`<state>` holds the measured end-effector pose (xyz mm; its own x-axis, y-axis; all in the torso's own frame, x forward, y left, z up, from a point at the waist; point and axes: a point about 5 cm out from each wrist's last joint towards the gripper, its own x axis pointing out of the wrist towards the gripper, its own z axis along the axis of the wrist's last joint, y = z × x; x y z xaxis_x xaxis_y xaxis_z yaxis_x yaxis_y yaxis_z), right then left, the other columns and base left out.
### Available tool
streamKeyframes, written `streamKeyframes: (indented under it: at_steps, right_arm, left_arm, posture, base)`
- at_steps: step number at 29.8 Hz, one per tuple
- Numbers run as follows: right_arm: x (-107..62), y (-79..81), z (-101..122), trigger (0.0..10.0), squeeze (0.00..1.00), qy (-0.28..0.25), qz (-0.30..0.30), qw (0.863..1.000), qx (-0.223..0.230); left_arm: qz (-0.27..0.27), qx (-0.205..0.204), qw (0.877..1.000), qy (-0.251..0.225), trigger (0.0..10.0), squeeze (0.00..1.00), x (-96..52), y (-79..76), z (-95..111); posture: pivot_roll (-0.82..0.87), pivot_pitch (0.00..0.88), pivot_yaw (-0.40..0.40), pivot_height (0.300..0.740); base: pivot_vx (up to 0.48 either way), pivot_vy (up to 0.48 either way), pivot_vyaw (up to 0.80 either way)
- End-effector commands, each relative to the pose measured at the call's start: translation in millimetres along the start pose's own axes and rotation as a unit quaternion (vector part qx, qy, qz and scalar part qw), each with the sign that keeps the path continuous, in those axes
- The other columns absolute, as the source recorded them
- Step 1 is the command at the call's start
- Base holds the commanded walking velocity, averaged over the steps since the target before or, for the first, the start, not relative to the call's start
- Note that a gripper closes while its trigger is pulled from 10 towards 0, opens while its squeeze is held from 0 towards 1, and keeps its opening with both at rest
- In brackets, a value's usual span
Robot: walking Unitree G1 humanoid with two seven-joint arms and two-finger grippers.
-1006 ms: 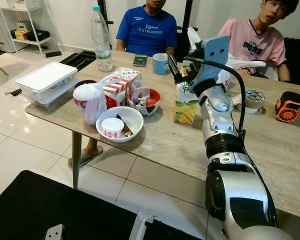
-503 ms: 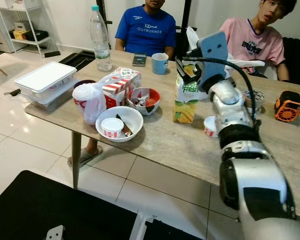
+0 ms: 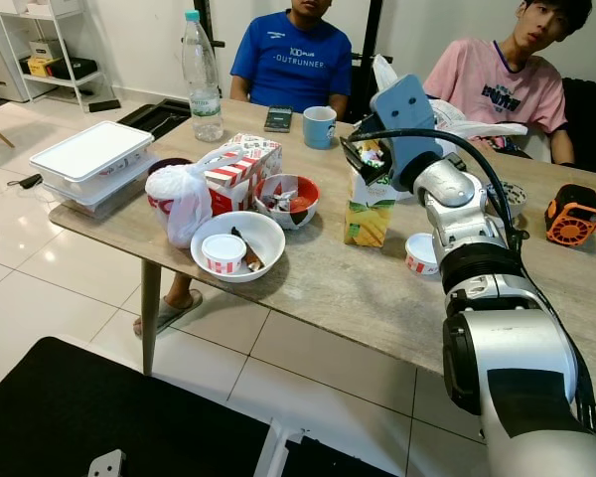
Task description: Restocking fridge
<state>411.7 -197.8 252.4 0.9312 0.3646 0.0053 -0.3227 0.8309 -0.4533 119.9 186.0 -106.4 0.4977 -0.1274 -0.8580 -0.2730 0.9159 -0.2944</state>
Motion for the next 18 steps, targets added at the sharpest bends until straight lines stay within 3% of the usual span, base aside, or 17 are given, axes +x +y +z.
streamKeyframes:
  at_steps: [1, 11, 18]
  right_arm:
    - [0.4, 5.8, -7.7, 10.0, 0.0, 0.024, 0.023, 0.999, -0.005]
    - [-3.3, -7.3, -2.9, 10.0, 0.0, 0.044, 0.028, 0.997, -0.05]
    - [-4.1, -15.9, 1.3, 10.0, 0.0, 0.044, -0.001, 0.998, -0.046]
  left_arm:
    - [-0.002, -0.008, 1.0, 0.01, 10.0, 0.0, 0.1, -3.3, -7.8]
    - [-0.001, -0.01, 1.0, 0.012, 10.0, 0.0, -0.6, -2.0, -9.5]
    - [-0.002, -0.01, 1.0, 0.012, 10.0, 0.0, -0.5, -2.7, -9.7]
  posture:
    - [-0.02, 0.0, -0.027, 0.74]
    - [-0.02, 0.0, -0.026, 0.74]
    - [-0.02, 0.0, -0.026, 0.74]
  base:
    - [0.0, 0.0, 0.0]
    - [0.0, 0.0, 0.0]
    - [0.0, 0.0, 0.0]
